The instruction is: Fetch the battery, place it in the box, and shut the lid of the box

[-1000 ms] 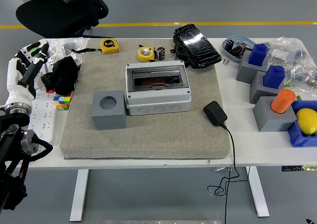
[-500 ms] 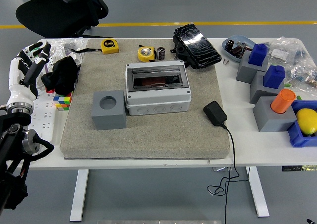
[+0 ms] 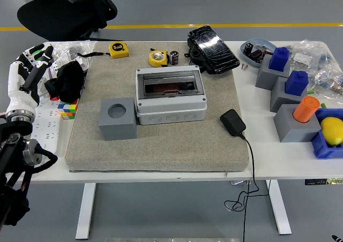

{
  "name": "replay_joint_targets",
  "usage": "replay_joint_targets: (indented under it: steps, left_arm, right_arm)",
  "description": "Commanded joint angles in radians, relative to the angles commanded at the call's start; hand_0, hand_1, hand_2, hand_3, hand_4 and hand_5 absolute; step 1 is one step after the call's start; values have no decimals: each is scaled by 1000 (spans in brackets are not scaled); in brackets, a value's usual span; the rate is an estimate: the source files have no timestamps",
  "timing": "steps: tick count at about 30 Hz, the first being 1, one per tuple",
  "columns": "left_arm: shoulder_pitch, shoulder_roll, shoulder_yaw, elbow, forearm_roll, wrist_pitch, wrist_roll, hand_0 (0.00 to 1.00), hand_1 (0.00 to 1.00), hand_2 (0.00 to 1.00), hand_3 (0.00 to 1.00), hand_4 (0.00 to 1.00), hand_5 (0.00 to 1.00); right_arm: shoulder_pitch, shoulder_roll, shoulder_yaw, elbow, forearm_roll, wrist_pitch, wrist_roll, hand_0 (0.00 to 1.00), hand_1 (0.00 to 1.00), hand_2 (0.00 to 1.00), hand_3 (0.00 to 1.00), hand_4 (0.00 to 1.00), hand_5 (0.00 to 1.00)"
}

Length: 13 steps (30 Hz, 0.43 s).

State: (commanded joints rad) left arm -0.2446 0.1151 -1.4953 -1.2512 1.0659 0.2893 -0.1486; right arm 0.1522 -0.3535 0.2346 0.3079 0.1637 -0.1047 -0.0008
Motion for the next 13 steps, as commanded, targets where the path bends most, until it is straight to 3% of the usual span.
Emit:
replay_joint_targets:
  steps: [8,13]
  left_arm:
    - [-33,25,13,9,1,-2,4,684,688,691,654,957,433]
    - [-15,16,11,0,2,-3,6,684,688,691,654,957,433]
  right_arm:
    - [29,-14,-33,2,7,-3,-6,579,629,658,552,948,492]
    - [10,-15,-30,-2,13,-4,-8,579,629,658,552,948,492]
